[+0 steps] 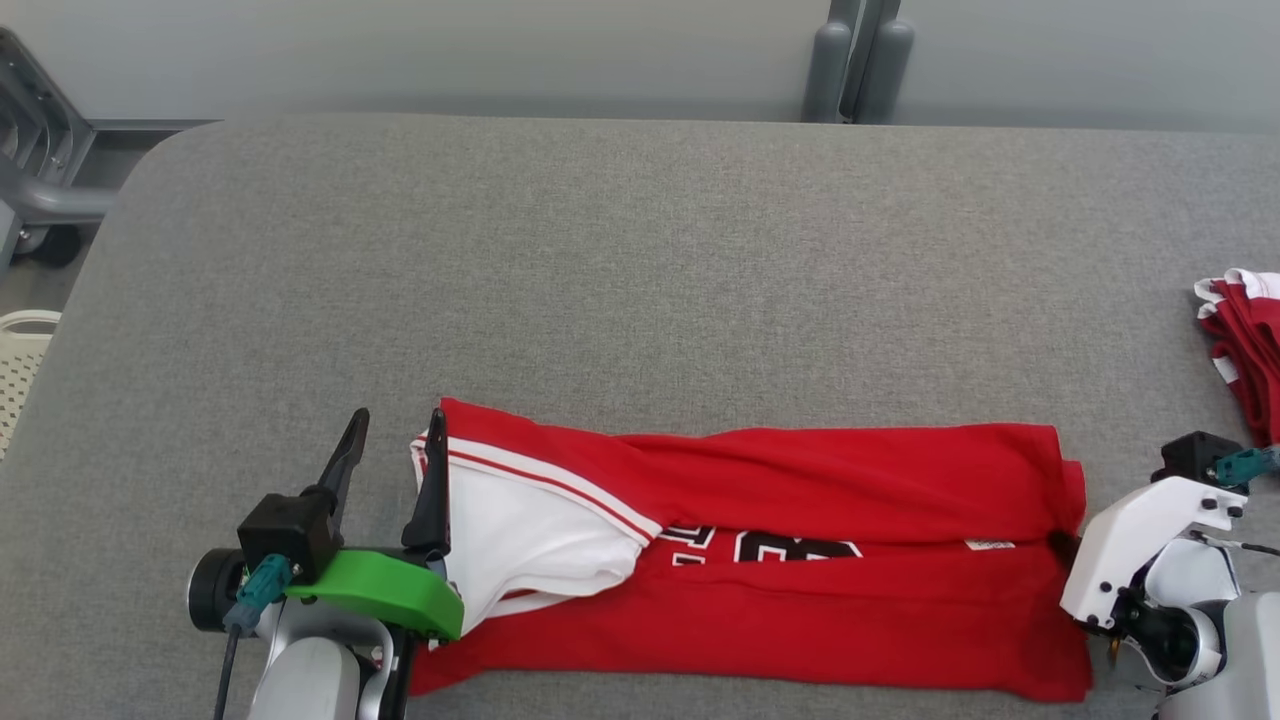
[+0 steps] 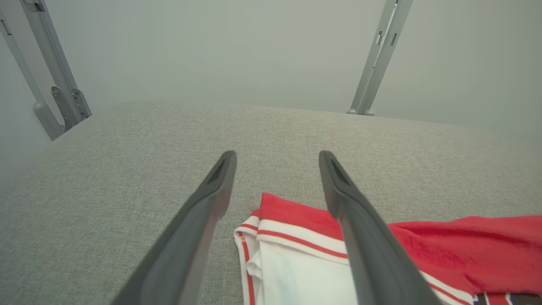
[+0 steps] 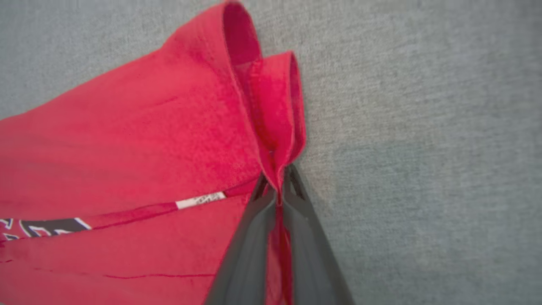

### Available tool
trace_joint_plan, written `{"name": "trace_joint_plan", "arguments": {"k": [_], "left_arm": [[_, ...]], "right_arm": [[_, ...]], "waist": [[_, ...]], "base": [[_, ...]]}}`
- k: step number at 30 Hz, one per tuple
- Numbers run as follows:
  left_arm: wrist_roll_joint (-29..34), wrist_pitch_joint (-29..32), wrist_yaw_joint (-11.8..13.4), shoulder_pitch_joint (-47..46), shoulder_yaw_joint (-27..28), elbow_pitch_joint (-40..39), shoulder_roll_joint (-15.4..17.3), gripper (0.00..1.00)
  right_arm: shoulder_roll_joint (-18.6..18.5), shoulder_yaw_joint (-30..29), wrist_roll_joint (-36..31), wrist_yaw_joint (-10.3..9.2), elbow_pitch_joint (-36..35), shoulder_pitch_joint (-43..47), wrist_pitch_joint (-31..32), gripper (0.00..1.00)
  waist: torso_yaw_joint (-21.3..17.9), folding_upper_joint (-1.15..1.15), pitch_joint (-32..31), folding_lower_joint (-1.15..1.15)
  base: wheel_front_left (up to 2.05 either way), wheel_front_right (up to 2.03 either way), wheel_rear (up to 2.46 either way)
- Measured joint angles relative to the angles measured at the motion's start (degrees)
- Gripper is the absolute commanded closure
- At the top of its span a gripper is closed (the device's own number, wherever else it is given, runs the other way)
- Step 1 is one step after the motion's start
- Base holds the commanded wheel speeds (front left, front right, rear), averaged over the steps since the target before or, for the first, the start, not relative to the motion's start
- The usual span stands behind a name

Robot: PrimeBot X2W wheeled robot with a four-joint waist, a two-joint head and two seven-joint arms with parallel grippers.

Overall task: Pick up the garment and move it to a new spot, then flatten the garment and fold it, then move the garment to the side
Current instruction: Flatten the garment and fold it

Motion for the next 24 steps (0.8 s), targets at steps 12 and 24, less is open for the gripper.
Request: {"name": "trace_joint_plan", "arguments": {"k": [12,24], "left_arm": [[0.0,0.0,0.01,0.62,-0.34,0.01,-0.02,0.0],[0.0,0.0,0.0,1.14,-1.01,0.48,-0.04,0.0]], "right_arm": [[-0.03,-9.96,-6.9,0.0,-5.55,0.05,1.86,1.0],[-0.08,-16.86,-12.48,0.0,-12.81,0.57,4.89,1.0]], "waist": [[-0.58,0.0,-1.06,0.0],[-0.87,0.0,-2.15,0.0]], "base": [[0.0,0.0,0.0],[0.0,0.0,0.0]]}}
